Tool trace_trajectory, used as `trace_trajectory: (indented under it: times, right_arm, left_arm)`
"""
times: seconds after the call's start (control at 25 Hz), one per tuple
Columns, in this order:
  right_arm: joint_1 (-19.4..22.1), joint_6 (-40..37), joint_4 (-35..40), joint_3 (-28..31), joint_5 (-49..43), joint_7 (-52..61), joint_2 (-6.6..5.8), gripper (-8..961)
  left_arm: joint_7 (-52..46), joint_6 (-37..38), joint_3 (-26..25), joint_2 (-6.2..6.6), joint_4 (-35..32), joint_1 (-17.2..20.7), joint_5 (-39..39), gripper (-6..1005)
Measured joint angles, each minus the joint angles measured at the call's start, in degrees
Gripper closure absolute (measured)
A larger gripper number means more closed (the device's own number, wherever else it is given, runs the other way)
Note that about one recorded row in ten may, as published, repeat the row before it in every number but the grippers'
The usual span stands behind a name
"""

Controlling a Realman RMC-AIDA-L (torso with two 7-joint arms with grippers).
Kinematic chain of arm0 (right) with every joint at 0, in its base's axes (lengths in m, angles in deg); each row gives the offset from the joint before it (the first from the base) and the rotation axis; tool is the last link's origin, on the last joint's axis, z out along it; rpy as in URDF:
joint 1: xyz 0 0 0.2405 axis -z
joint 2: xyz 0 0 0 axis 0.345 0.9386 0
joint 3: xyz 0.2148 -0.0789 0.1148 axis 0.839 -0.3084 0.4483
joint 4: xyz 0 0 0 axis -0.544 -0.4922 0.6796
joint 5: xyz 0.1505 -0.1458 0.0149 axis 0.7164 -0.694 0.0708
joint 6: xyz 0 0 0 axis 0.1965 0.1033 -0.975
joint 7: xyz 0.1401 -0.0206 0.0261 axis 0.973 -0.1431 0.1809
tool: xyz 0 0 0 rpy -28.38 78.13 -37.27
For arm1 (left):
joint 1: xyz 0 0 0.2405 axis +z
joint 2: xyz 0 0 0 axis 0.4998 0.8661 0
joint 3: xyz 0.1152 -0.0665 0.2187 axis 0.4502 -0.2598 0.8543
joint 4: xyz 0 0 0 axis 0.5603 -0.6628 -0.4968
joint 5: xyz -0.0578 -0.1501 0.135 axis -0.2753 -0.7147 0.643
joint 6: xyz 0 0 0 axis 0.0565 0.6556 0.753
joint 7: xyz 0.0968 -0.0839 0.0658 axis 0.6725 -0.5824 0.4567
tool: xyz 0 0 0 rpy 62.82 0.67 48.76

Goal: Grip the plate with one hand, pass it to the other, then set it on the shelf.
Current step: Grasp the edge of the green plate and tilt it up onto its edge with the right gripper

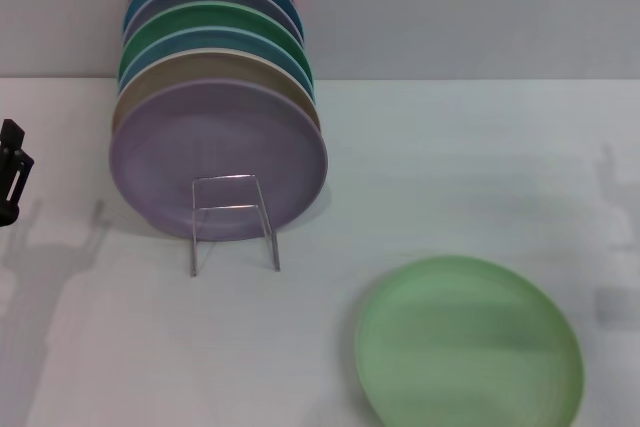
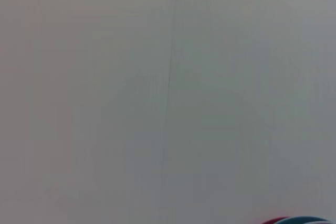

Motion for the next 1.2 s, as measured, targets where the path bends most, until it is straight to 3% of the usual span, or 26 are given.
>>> trace_trajectory:
  times: [0.48, 0.68, 0.8, 0.96, 1.2]
  right_arm:
    - [-0.95, 2.25, -0.91, -0.48, -0.59, 3.14, -0.22, 328]
    - [-0.56, 1.43, -2.2, 1.53, -0.07, -7.39, -0.12, 328]
    - [0.02, 0.8, -6.8, 3.44, -0.05, -21.1, -0.04, 328]
    - [0.85, 2.21, -12.22, 4.78, -0.03, -23.88, -0.37, 328]
    - [1.45, 16.7, -23.65, 9.86, -0.45, -23.79, -0.7, 329]
  left_arm:
    - [0.0, -1.24, -0.07, -0.19, 0.81, -0.64, 0.0, 217]
    - [0.0, -1.7, -0.15, -0.2, 0.77, -1.21, 0.0, 217]
    - [0.0, -1.73, -0.17, -0.19, 0.68, -1.31, 0.0, 217]
    - [0.0, -2.11, -0.18, -0.19, 0.37, -1.43, 0.0, 218]
    - [-0.01, -2.61, -0.36, -0.15, 0.23, -1.48, 0.0, 218]
